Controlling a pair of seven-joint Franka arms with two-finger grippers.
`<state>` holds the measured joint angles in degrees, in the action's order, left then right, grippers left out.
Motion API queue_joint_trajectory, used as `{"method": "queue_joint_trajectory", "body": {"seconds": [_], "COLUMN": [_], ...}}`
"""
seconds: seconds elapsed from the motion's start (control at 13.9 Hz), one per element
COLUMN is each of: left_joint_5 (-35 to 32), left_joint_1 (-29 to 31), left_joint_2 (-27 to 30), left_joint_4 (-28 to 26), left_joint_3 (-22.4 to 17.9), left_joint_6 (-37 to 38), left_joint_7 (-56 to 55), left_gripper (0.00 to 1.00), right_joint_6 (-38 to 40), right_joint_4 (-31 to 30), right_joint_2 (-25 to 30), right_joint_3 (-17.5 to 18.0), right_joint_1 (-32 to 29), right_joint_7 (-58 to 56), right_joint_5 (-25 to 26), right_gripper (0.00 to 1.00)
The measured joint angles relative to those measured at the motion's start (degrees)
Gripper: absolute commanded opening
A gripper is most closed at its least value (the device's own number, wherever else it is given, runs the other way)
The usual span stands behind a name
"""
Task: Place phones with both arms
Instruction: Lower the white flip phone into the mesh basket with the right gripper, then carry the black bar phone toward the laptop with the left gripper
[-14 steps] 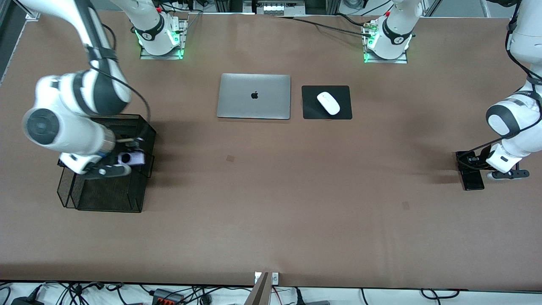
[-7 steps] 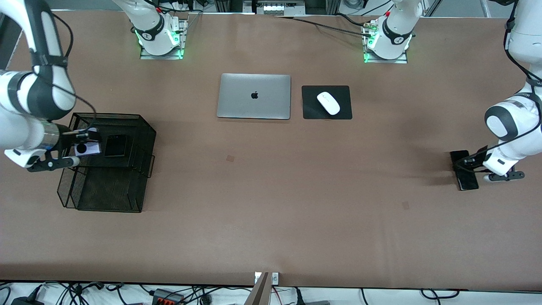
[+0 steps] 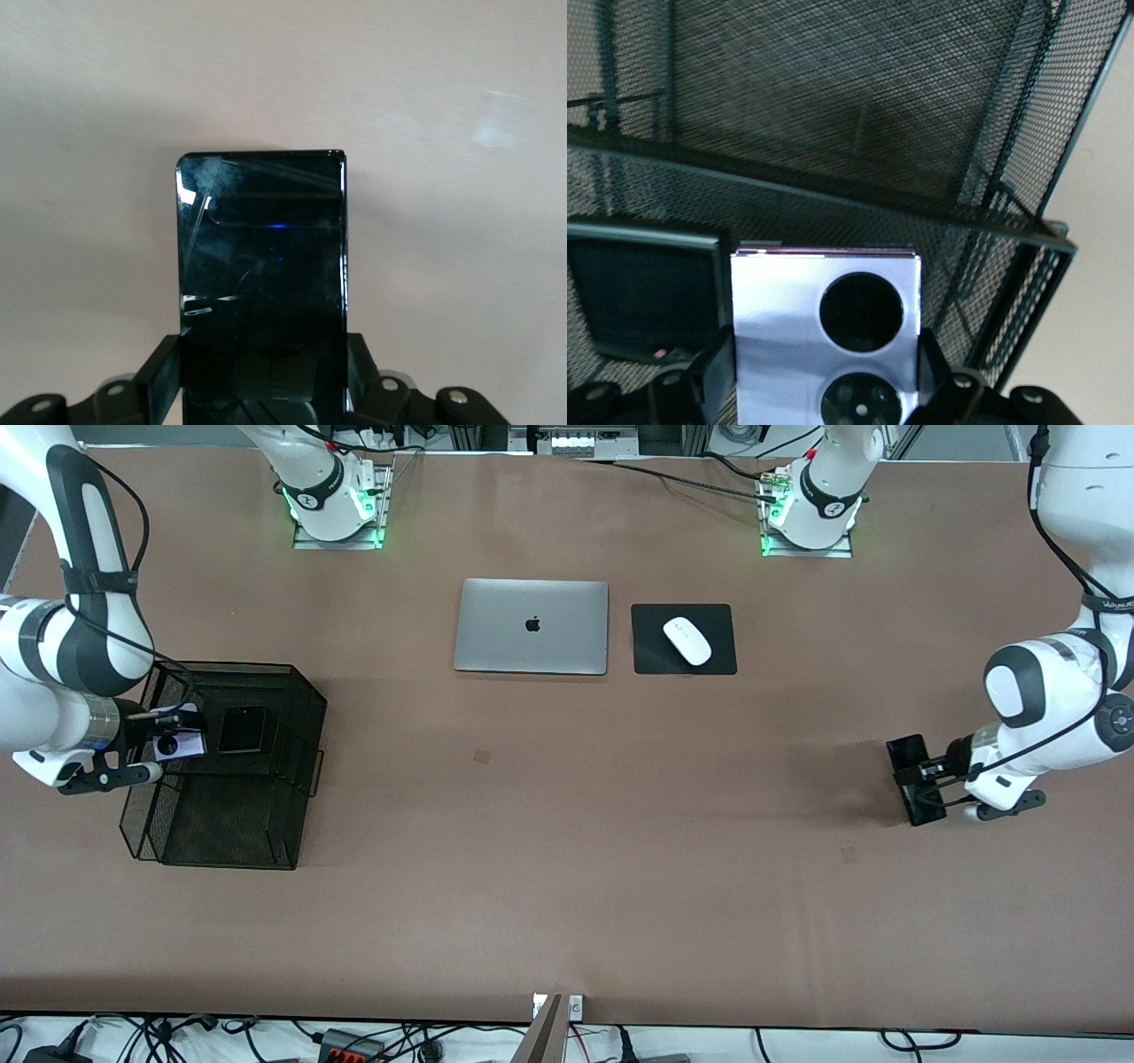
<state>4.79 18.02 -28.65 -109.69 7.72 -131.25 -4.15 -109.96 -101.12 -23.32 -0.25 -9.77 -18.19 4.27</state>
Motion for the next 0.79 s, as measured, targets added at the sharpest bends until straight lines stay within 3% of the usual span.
{"method": "queue_joint_trajectory", "body": {"seconds": [0.14, 0.29, 0.5, 0.79], "left_joint_5": [0.00, 0.00, 0.00, 0.00], "left_joint_1": [-0.19, -1.76, -8.66, -16.09], "left_joint_2": [0.86, 2.11, 3.85, 4.12], "left_joint_4": [0.01, 0.10, 2.06, 5.23], "left_joint_3": [2.69, 5.34, 6.87, 7.61], "left_joint_6": [1.81, 3.82, 7.00, 8.16], "left_joint_7": [-6.03, -14.45, -28.83, -42.64], "left_gripper": [0.51, 0.51, 0.51, 0.51], "right_joint_6": [-0.75, -0.75, 1.31, 8.61], "right_joint_4": [0.00, 0.11, 2.08, 10.62], "right_joint_2": [-1.11, -1.06, -0.10, 2.32], "right_joint_3": [0.00, 0.00, 0.39, 2.14], "right_joint_1": [-0.82, -1.16, -1.16, 0.58], "right_joint_7": [-0.38, -0.43, -0.32, 2.03], "right_joint_5": [0.02, 0.02, -0.03, -1.48], "right_gripper": [1.00, 1.00, 1.00, 1.00]}}
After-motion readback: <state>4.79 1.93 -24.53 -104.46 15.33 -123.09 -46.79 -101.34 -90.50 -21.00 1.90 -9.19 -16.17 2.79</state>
